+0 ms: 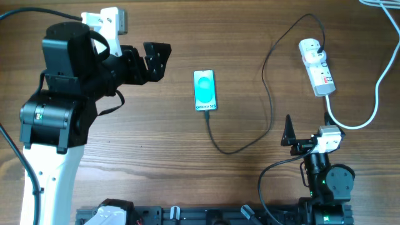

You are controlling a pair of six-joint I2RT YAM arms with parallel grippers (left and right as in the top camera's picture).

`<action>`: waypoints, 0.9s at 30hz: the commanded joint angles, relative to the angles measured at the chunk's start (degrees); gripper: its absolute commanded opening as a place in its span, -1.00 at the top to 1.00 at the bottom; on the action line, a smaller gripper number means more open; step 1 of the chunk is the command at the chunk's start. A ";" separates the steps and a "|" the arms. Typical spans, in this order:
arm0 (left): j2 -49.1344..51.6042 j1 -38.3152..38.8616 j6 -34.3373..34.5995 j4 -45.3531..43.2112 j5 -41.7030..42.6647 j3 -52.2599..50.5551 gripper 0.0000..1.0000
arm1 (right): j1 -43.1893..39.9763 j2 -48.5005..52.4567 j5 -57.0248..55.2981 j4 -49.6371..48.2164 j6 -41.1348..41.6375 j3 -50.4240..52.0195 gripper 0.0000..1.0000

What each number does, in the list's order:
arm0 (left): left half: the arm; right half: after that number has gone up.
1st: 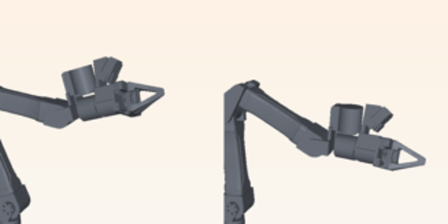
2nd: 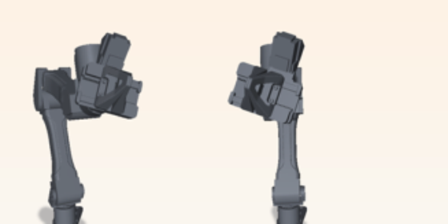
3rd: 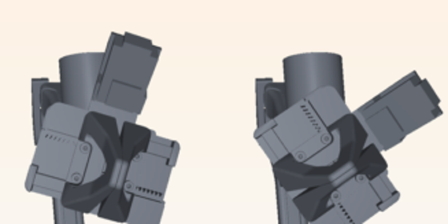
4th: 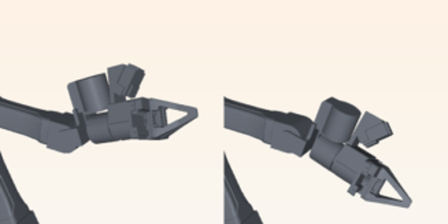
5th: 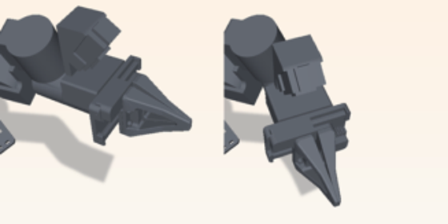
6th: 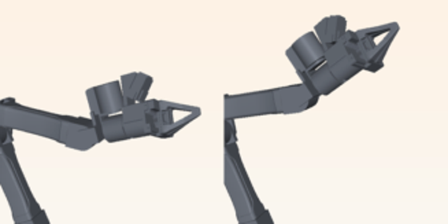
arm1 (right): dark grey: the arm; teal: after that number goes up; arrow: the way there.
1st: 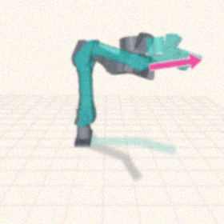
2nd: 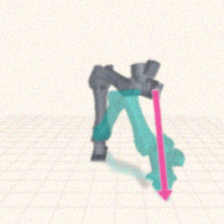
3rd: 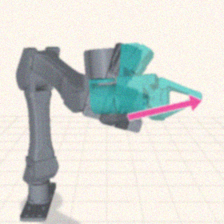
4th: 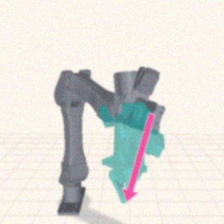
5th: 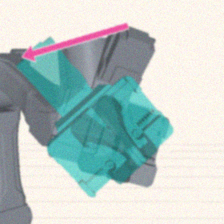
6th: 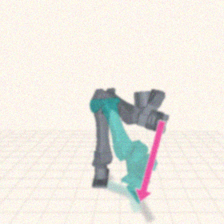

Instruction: Plug charger to phone and switch on socket

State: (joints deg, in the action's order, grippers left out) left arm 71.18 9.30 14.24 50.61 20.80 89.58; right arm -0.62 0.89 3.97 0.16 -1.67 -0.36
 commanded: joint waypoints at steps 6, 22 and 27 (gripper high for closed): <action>-0.52 -0.11 -0.33 -0.09 -0.52 0.07 -1.00 | 0.24 -0.68 -0.94 -0.17 1.84 0.09 -0.99; -0.52 -0.11 -0.35 -0.11 -0.55 0.07 -1.00 | 0.24 -0.68 -0.94 -0.20 1.84 0.09 -0.99; -0.57 -0.46 -0.98 1.81 -6.84 0.07 -1.00 | 0.24 -0.68 -0.94 -0.20 1.84 0.09 -0.99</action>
State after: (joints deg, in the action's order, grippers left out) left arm 71.18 9.30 14.22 51.42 20.01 89.58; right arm -0.62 0.89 3.97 0.14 -0.69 -0.36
